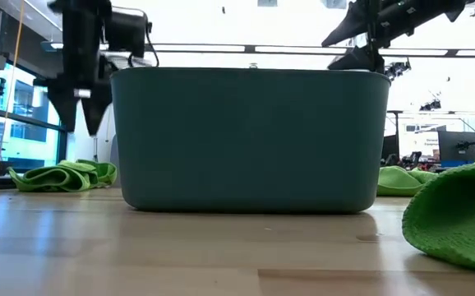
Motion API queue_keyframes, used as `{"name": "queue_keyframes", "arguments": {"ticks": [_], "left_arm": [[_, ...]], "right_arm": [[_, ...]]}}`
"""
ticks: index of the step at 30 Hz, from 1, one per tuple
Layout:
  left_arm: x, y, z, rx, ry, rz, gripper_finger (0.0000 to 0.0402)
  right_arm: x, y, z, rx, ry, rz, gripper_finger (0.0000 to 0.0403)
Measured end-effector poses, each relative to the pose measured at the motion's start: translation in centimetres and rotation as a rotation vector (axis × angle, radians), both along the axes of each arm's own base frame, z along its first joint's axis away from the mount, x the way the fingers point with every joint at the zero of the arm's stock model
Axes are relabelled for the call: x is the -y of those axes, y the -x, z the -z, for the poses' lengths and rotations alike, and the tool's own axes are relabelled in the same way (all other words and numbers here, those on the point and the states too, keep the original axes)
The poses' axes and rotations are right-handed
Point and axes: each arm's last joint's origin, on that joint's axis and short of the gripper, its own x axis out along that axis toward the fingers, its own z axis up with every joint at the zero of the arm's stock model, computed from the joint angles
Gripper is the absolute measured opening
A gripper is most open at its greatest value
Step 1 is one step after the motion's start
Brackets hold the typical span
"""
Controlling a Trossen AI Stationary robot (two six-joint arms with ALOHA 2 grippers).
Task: Sort microfiber towel by color & place in baskets
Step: Put the green microfiber towel into the blue bin
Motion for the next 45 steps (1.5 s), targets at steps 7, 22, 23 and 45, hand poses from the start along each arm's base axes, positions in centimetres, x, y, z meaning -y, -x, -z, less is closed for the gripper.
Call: {"name": "queue_keyframes", "arguments": {"ticks": [7,22,23,45], "left_arm": [[-2.0,1.7,3.2,0.017,-0.054,-0.222,0.0248],[-3.5,4.2,7.3,0.054,-0.071,-0.389,0.0248],[-3.4,4.4,7.6,0.053,-0.061,-0.387,0.0248],[-2.3,4.6,9.3,0.169,0.136,-0.186,0.0020]], "right_arm": [[0.0,-0.1,0.0,0.000,-0.001,0.001,0.0279],[0.0,-0.1,0.0,-0.002,0.005,0.007,0.0279],[0.1,-0.1,0.0,-0.002,0.005,0.008,0.0279],[0.1,0.0,0.0,-0.002,0.003,0.012,0.0279]]}}
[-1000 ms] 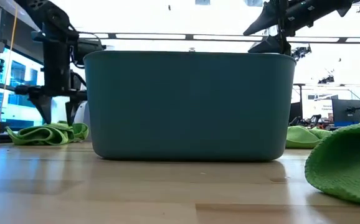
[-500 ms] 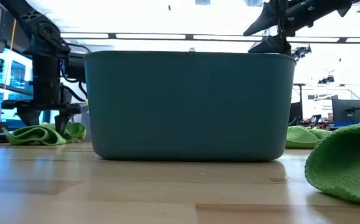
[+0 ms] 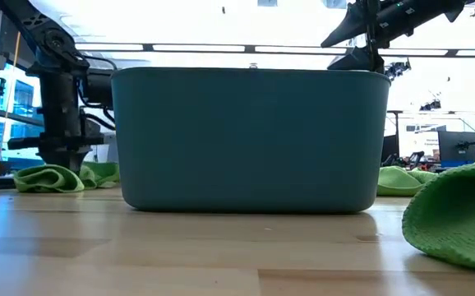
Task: Sort microfiber towel by color & place in baskets
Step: Put the green microfiber towel into the blue bin
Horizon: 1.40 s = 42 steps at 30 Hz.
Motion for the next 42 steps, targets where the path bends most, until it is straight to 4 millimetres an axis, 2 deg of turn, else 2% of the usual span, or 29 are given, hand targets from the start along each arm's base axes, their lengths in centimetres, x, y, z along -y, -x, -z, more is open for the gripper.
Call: {"name": "queue_keyframes", "arguments": {"ticks": [3,9,13,17,19,22,26,32,38,42], "left_arm": [[1.0,0.0,-1.5,0.021,0.092,0.117,0.0012],[3.1,-0.7,-8.7,0.219,0.056,0.419,0.0005],[4.6,-0.7,-14.4,0.425,-0.011,0.613,0.0005],[5.7,-0.8,-19.6,0.585,-0.132,0.716,0.0004],[6.0,-1.2,-21.6,0.621,-0.195,0.744,0.0004],[6.1,-2.9,-23.8,0.689,-0.285,0.781,0.0003],[6.7,-6.6,-25.1,0.732,-0.350,0.897,0.0003],[9.0,-13.1,-25.6,0.641,-0.478,1.141,0.0003],[11.0,-18.8,-23.9,0.574,-0.636,1.242,0.0003],[13.2,-21.3,-20.7,0.450,-0.636,1.393,0.0003]], "right_arm": [[0.0,0.0,0.0,0.010,-0.030,0.012,0.0279],[-0.1,0.0,0.0,0.024,-0.076,0.004,0.0279],[-0.1,0.0,0.0,0.027,-0.072,-0.003,0.0279],[0.0,-0.1,-0.3,0.058,-0.057,-0.005,0.0279],[0.0,-0.2,-0.6,0.079,-0.046,-0.007,0.0279],[0.0,-0.3,-0.9,0.102,-0.006,-0.019,0.0279],[0.1,-0.4,-1.6,0.160,0.056,-0.031,0.0279],[-0.1,0.2,-3.6,0.244,0.183,-0.050,0.0279],[-0.4,0.9,-4.7,0.267,0.256,-0.062,0.0279],[-0.5,1.1,-4.8,0.279,0.239,-0.059,0.0279]]}}
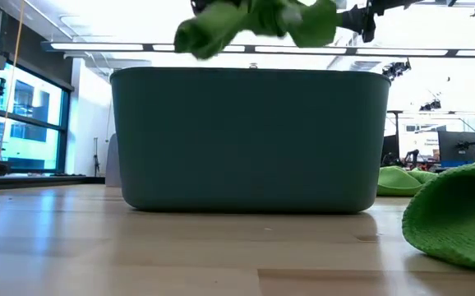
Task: Sort microfiber towel by color & place in baskets
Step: Put the green microfiber towel into the blue bin
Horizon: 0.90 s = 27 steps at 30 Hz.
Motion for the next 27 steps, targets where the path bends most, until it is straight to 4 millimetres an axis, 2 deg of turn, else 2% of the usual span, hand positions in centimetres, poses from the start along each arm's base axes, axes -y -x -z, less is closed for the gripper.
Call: {"name": "queue_keyframes", "arguments": {"ticks": [7,15,19,23,27], "left_arm": [[3.5,-3.1,5.8,-0.177,-0.079,0.135,0.0003],[3.6,-5.0,13.0,-0.369,-0.039,0.146,0.0003],[3.6,-6.1,15.3,-0.393,0.058,0.140,0.0003],[3.6,-6.5,17.6,-0.460,0.054,0.139,0.0008],[3.5,-6.6,18.5,-0.483,0.039,0.149,0.0030]], "right_arm": [[-0.2,0.1,-0.1,0.049,-0.147,-0.055,0.0279],[-0.6,0.0,-0.2,0.072,-0.241,-0.069,0.0279],[-0.8,-0.1,-0.2,0.086,-0.291,-0.073,0.0279],[-0.9,-0.1,-0.2,0.094,-0.310,-0.045,0.0279],[-0.9,-0.1,-0.2,0.097,-0.308,-0.024,0.0279]]}}
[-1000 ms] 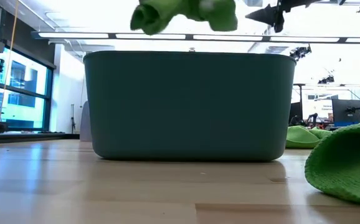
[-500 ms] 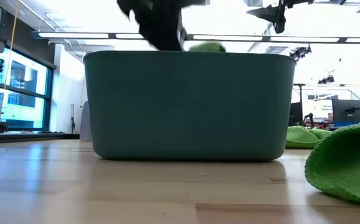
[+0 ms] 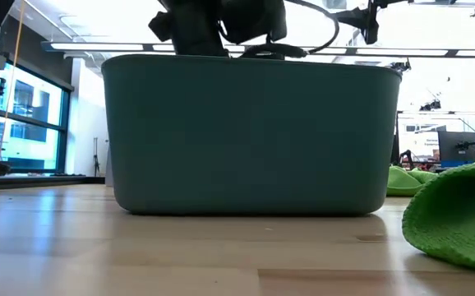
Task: Sort microfiber towel by color & place in baskets
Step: Put the green microfiber towel into the blue bin
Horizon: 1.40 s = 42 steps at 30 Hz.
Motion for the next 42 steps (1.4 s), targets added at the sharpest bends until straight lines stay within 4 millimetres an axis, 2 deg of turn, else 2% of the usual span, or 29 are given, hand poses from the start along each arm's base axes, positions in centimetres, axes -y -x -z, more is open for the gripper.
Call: {"name": "queue_keyframes", "arguments": {"ticks": [7,13,20,23,28,34,39,42], "left_arm": [[-0.5,-0.2,-0.7,0.021,-0.003,-0.005,0.0082],[-0.4,-0.1,-1.5,-0.020,-0.023,0.051,0.0156],[-0.3,-0.9,-4.7,-0.026,-0.058,0.143,0.0244],[-0.3,-1.2,-6.7,-0.017,-0.086,0.209,0.0262],[-0.5,-1.3,-10.4,-0.027,-0.178,0.269,0.0266],[-1.3,0.2,-15.9,-0.037,-0.106,0.092,0.0266],[-2.8,2.9,-22.0,0.247,0.023,-0.046,0.0266],[-3.8,5.1,-24.8,0.451,0.068,-0.114,0.0266]], "right_arm": [[0.0,0.0,0.0,-0.008,0.030,0.005,0.0279],[0.0,0.0,0.0,-0.020,0.076,-0.015,0.0279],[-0.1,0.0,0.0,-0.025,0.103,-0.035,0.0279],[-0.1,0.0,0.0,-0.031,0.132,-0.041,0.0279],[-0.1,0.0,0.0,-0.034,0.150,-0.043,0.0279],[-0.1,0.1,-0.1,-0.017,0.098,-0.042,0.0279],[-0.4,0.0,0.0,-0.023,0.101,-0.060,0.0279],[-0.4,0.0,0.0,-0.023,0.102,-0.070,0.0279]]}}
